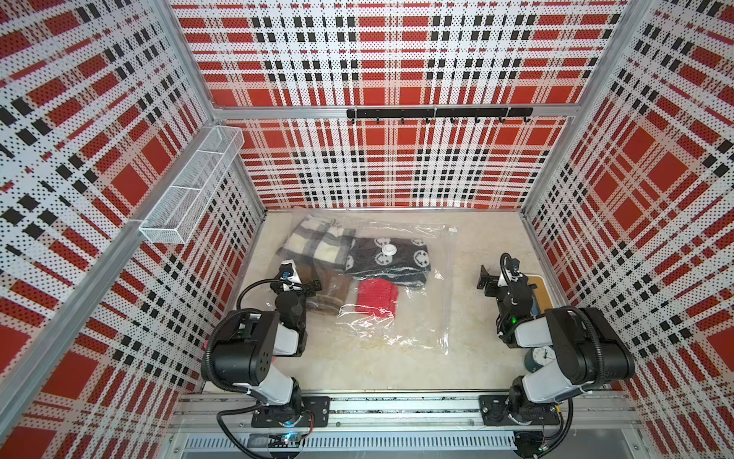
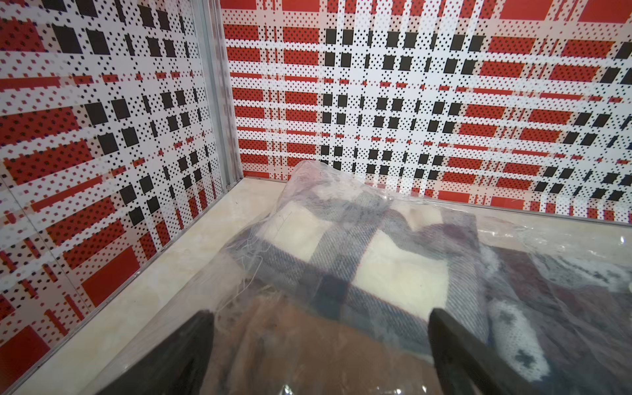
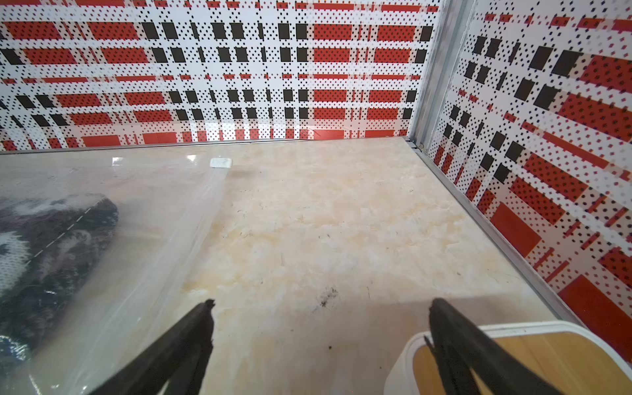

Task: Take the scarf out of the vacuum bag
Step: Open the vacuum bag at the center of the board.

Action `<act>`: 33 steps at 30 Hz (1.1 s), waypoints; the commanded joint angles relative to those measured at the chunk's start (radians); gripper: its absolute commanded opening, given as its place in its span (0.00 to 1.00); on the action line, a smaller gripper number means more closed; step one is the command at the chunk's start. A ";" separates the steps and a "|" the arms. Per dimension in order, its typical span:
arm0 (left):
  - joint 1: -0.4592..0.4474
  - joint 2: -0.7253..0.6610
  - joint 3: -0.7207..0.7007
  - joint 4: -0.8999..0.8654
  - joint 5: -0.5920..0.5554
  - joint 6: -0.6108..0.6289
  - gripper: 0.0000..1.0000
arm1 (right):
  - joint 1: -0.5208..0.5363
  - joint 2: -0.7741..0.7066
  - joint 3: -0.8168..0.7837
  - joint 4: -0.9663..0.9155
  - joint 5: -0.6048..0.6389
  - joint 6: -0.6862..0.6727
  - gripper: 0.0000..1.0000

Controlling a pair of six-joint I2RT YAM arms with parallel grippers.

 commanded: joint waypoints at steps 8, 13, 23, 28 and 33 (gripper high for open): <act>0.004 0.008 0.015 0.042 -0.018 0.000 0.98 | 0.006 0.014 0.018 0.039 0.006 -0.012 1.00; 0.001 0.008 0.015 0.042 -0.024 0.003 0.98 | 0.007 0.014 0.019 0.039 0.007 -0.012 1.00; -0.001 0.007 0.012 0.045 -0.025 0.004 0.98 | 0.007 0.012 0.021 0.033 -0.022 -0.022 1.00; -0.032 -0.009 0.005 0.050 -0.081 0.027 0.98 | 0.006 0.010 0.000 0.072 -0.012 -0.018 1.00; -0.050 -0.042 -0.027 0.084 -0.118 0.038 0.98 | 0.008 -0.042 -0.038 0.102 -0.027 -0.026 1.00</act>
